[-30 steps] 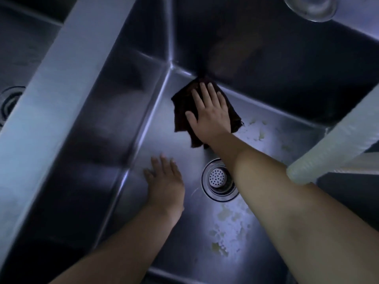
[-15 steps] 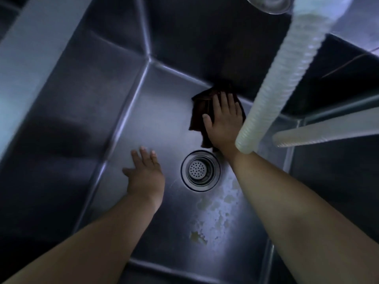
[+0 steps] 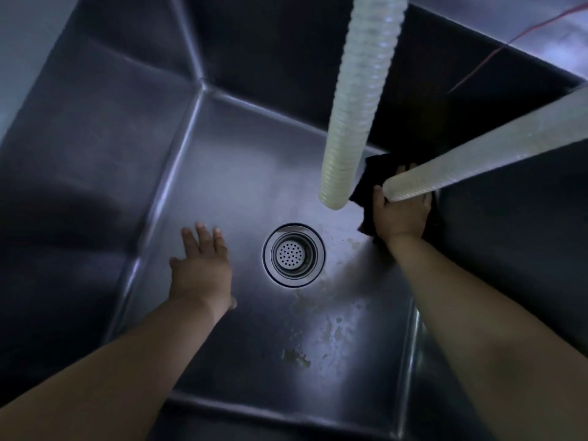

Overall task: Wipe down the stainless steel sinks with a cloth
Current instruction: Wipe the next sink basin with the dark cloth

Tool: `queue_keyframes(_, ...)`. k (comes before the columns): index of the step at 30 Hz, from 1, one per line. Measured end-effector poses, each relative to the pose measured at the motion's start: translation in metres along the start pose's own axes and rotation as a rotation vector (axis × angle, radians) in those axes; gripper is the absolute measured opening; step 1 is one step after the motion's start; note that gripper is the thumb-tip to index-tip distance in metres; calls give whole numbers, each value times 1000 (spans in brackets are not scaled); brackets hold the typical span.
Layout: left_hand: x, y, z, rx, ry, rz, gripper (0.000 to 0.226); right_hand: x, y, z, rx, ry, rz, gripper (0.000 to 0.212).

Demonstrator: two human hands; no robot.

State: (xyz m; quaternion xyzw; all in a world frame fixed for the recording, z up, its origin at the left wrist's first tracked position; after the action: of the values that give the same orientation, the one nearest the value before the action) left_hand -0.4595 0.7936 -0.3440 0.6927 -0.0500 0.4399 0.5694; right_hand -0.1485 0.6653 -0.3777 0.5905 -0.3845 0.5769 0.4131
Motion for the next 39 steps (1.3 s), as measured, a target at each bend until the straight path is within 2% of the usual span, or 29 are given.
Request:
queue_keyframes(2, -1, 0, 0, 3, 6, 7, 126, -2, 10, 10, -90, -5, -18, 62)
queue_keyframes(10, -2, -2, -1, -1, 26, 22, 127, -9, 91, 15, -202, 11, -16, 68)
queue_keyframes(15, -5, -3, -6, -29, 28, 46, 126, -15, 86, -23, -364, -31, -52, 73)
queue_keyframes(18, -5, -3, -7, -33, 36, 46, 124, -17, 75, -57, -356, -36, -73, 76)
queue_keyframes(23, -8, -4, -9, -39, 59, 44, 123, -18, 63, -114, -251, 26, -68, 73)
queue_keyframes(28, -13, -5, -8, -29, 36, 73, 126, -12, 64, -177, -102, -102, -63, 71)
queue_keyframes(32, -16, -5, -9, -30, 49, 102, 128, -14, 65, -229, 142, -3, -81, 71)
queue_keyframes(36, -17, -5, -8, -27, 53, 104, 127, -14, 63, -289, 505, -13, -138, 68)
queue_keyframes(39, -16, -7, -7, -20, 55, 93, 128, -14, 51, -301, 706, 25, -157, 69)
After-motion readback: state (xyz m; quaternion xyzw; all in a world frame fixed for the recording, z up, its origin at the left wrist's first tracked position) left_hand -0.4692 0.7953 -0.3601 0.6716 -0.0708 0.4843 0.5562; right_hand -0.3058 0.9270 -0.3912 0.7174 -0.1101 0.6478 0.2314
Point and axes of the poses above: each hand's wrist, its own y-axis away from the middle knuckle, its own x-axis out of the back of the hand, z = x × y, the point moved 3 cm from there along -y, towards the middle knuckle, and after that the axes turned 13 degrees about -x, right-handed, at the moved point
